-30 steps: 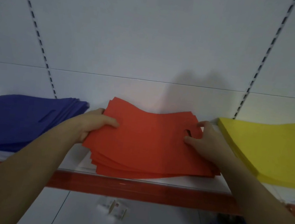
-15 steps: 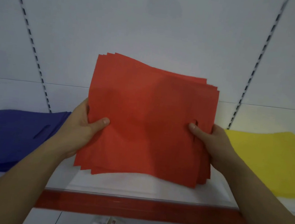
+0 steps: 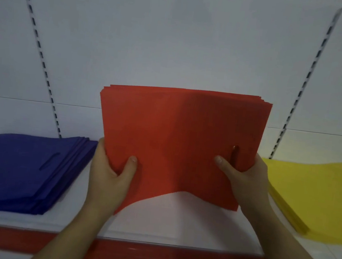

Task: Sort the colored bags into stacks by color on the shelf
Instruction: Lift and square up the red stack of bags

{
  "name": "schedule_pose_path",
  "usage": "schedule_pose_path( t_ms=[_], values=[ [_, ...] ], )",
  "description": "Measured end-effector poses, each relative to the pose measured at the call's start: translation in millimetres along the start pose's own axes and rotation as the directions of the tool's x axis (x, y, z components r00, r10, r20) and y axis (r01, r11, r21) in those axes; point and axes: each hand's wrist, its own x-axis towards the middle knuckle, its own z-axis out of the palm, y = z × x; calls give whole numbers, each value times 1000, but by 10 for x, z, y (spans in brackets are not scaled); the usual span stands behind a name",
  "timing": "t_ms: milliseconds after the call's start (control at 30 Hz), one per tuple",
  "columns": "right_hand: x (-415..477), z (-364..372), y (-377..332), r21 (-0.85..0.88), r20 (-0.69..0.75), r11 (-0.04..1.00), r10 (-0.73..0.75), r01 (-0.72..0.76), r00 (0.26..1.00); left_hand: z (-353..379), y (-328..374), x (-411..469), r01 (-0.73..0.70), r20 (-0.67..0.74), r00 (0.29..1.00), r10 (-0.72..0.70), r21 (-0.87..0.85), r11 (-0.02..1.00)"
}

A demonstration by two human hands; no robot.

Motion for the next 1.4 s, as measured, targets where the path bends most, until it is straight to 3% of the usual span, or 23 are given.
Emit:
schedule_pose_path(
  t_ms=[200,367,633,833,1033,1200,1400],
  values=[
    [56,-39,-61,21,-30,999,-26,27,999,-29,73,80,-87,-61,994,88,16,996],
    [22,-129,57,78,26,993,88,-90,996,-98,-100,73,59,72,996,-58,-15,998],
    [84,-6,-42,28,28,999,20,-21,999,-40,43,113,-61,6,998,61,87,994],
    [-14,75,60,-31,4,998,61,-60,998,11,-47,54,36,-17,999,-35,92,995],
    [65,26,-2,-42,17,999,18,-18,1000,14,43,116,7,-32,999,-6,51,999],
    [82,-96,31,28,101,996,84,-87,991,-75,-76,211,147,105,983,-147,12,989],
    [123,-103,114,-74,61,991,118,-113,991,-53,-99,251,176,95,979,-182,66,982]
  ],
)
